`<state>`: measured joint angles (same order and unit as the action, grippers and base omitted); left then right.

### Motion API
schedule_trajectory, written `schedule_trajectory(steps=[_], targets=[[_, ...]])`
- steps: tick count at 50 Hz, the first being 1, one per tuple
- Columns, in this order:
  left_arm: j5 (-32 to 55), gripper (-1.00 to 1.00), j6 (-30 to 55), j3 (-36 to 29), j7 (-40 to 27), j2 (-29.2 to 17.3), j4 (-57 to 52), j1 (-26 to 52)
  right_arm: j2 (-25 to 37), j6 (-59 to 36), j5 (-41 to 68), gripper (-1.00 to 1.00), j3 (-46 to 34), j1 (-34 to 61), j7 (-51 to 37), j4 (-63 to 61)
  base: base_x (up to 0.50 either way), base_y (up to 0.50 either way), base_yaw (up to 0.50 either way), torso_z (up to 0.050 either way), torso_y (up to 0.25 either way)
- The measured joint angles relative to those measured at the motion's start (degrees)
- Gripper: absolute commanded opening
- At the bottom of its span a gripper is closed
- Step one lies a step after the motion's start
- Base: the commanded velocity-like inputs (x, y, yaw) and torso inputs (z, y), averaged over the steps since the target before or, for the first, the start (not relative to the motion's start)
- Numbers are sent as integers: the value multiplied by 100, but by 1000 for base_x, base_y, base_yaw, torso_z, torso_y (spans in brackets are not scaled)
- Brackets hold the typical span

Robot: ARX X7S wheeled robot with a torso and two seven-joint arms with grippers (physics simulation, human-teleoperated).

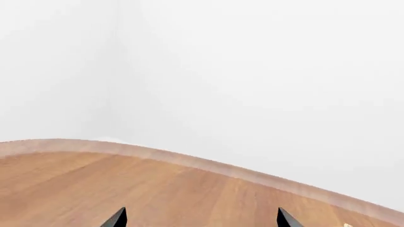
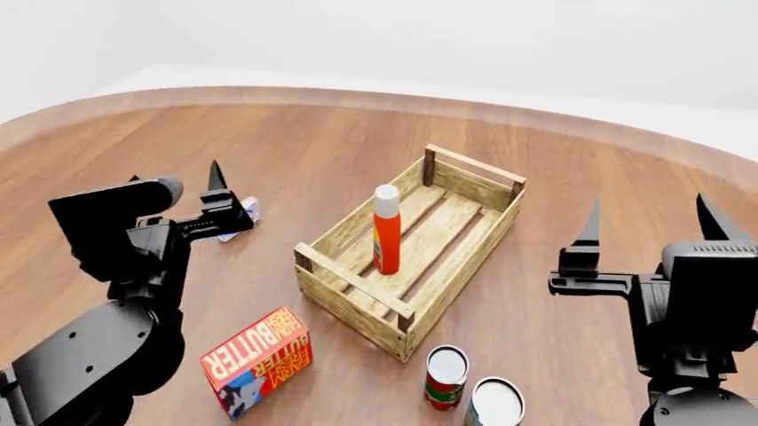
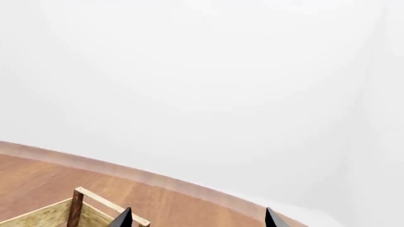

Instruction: Pick up the ketchup, and put it in the wooden tray.

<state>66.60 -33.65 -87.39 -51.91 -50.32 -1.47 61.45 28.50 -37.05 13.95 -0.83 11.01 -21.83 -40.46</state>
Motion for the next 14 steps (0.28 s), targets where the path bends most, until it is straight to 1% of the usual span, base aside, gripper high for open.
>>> schedule_trajectory(steps=[14], targets=[[-65, 100, -129, 16, -203, -140, -129, -227, -120, 339, -87, 100, -37, -311, -107, 5, 0, 0, 0, 0, 0]])
